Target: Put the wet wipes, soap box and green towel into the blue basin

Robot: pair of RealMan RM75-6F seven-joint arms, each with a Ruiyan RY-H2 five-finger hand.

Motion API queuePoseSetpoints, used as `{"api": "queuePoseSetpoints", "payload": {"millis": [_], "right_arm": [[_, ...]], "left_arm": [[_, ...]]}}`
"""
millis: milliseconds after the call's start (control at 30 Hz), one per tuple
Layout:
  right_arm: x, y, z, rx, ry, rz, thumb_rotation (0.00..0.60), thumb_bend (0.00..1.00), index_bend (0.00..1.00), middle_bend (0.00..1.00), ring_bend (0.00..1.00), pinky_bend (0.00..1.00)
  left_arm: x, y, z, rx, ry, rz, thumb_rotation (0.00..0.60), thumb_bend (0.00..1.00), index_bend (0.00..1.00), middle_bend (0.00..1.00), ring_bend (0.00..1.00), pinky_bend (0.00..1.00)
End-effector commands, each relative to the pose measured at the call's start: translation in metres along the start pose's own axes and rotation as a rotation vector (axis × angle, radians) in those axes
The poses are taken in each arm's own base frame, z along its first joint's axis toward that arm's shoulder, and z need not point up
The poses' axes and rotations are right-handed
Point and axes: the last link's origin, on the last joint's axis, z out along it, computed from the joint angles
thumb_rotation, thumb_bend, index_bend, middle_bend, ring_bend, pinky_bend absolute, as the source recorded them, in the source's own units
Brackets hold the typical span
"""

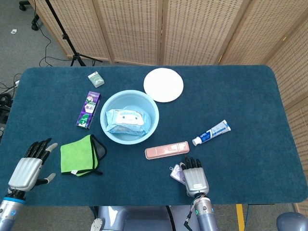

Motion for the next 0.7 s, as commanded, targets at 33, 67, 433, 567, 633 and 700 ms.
{"api": "queuePoseSetpoints", "payload": {"millis": [33,67,433,567,633,700], "right_arm": [[-0.0010,-0.0012,0.0001,0.004,0.007,-0.012,0.600,0.18,0.23,0.01,0.00,0.13],[-0.0014,-0.0016,0.0001,0.006,0.009,-0.017,0.600,0.19,0.24,0.01,0.00,0.14],[-0.0034,-0.0026,0.0004,0.006,0.020,-0.043,0.600,0.21,0.38,0.13,0.07,0.21],[-0.0034,-0.0023,0.0009,0.002,0.031,-0.050,0.600,0.21,0.42,0.17,0.12,0.25],[-0.0035,-0.0015,0.0013,-0.003,0.034,-0.055,0.600,0.21,0.46,0.19,0.15,0.27],[-0.0033,-0.0009,0.0018,-0.008,0.038,-0.059,0.600,0.21,0.48,0.21,0.17,0.29]], "left_arm": [[0.0002,0.0000,0.0001,0.000,0.000,0.000,0.600,0.21,0.00,0.00,0.00,0.00],[0.0001,0.0000,0.0000,-0.001,0.000,-0.001,0.600,0.21,0.00,0.00,0.00,0.00],[0.0005,-0.0004,0.0003,0.002,0.001,-0.005,0.600,0.21,0.00,0.00,0.00,0.00],[0.0003,-0.0005,0.0003,0.003,0.001,-0.005,0.600,0.21,0.00,0.00,0.00,0.00],[0.0003,-0.0004,0.0005,0.003,0.002,-0.006,0.600,0.21,0.00,0.00,0.00,0.00],[0.0002,-0.0004,0.0006,0.003,0.001,-0.007,0.600,0.21,0.00,0.00,0.00,0.00]]}}
